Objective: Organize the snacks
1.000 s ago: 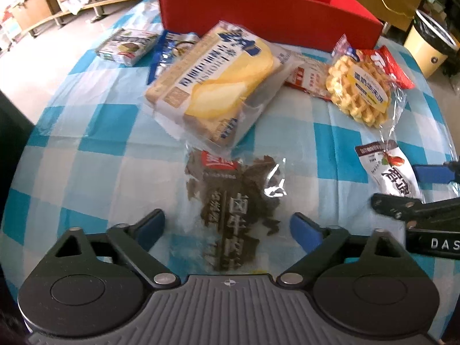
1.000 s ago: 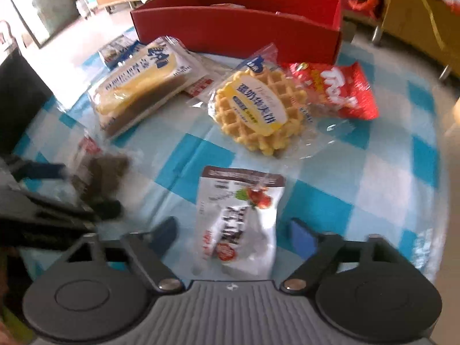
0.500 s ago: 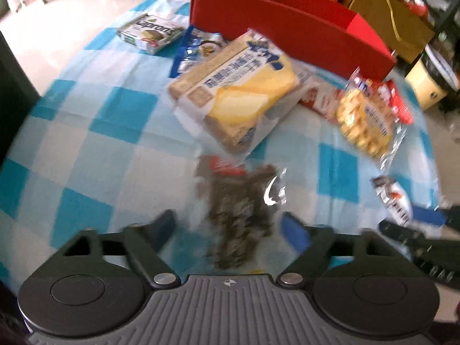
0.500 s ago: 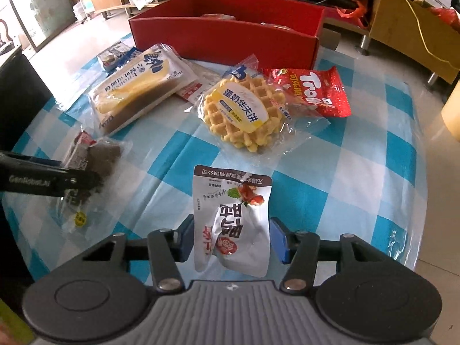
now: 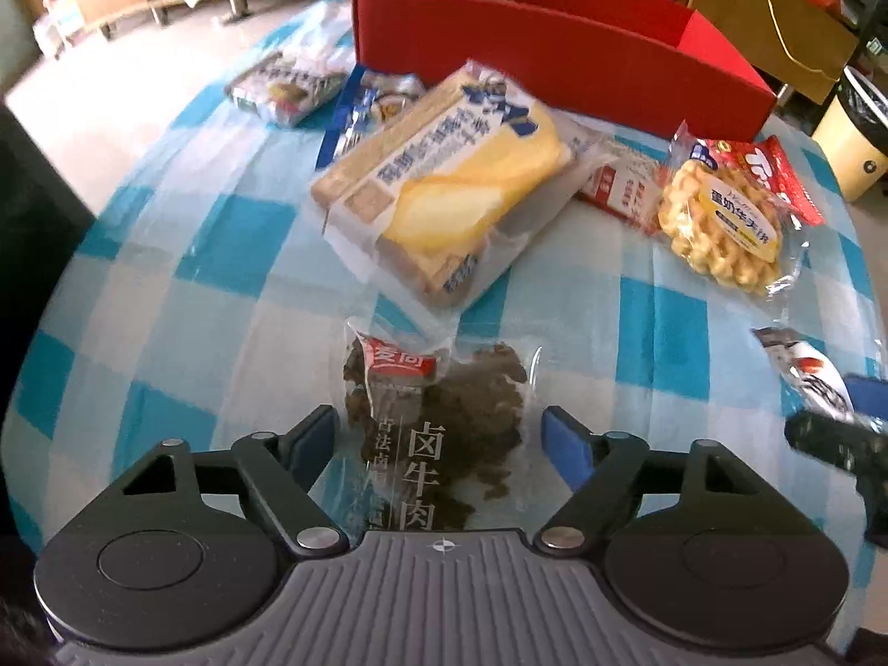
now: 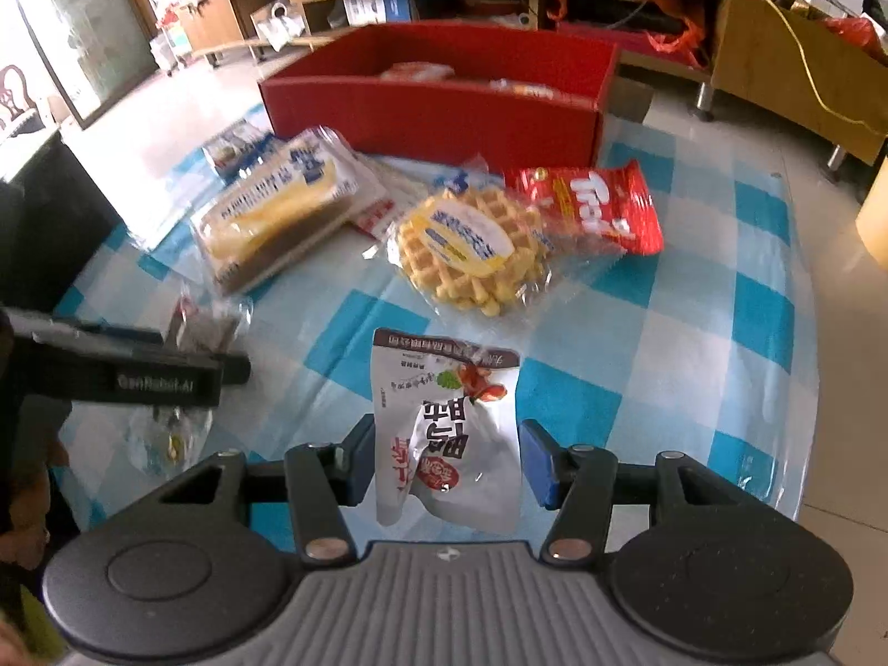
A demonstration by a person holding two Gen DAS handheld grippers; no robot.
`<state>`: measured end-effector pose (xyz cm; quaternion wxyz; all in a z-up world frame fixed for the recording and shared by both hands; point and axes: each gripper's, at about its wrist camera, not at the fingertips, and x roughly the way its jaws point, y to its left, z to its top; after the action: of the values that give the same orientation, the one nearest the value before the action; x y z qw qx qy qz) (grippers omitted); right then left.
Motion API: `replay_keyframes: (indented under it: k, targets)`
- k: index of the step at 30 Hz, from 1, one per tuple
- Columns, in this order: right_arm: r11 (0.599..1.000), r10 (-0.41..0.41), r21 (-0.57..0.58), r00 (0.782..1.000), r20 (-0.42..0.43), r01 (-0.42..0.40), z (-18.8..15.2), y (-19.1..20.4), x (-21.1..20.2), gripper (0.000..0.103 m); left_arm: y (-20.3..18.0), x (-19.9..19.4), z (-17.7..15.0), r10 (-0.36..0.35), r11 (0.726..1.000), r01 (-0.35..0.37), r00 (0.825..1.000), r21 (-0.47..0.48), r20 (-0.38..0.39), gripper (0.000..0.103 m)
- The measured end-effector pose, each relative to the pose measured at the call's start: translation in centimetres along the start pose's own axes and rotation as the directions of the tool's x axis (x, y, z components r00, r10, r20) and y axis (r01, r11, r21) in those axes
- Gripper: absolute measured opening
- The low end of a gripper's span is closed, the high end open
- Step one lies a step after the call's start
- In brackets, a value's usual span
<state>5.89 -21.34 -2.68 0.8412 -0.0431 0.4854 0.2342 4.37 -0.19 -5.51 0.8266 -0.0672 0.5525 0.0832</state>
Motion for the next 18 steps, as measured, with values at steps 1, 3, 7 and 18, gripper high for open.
replay_keyframes:
  k: [1,3,7,18]
  targets:
    - [1.000,0.005,0.000,1.000,0.005,-0.005,0.0,0.0,-0.2,0.052,0.4,-0.2,-0.2,-0.016,1.000,0.016,1.000,-0.012,-0.006,0.083]
    - [1.000,0.016,0.002,1.000,0.010,-0.016,0.0,0.2,-0.4,0.042,0.9,-0.9,-0.3,-0.029,0.999,0.029,1.000,-0.026,-0.011,0.083]
    - [0.999,0.037,0.007,0.999,-0.003,-0.037,-0.2,0.5,-0.4,0.042,1.5,-2.4,-0.1,-0.049,0.998,0.049,0.999,-0.028,0.016,0.083]
    - [0.995,0.072,0.063,0.997,0.021,-0.073,-0.2,-0.4,-1.0,0.041,2.1,-3.8,0.9,-0.137,0.989,0.139,0.990,-0.045,0.045,0.083]
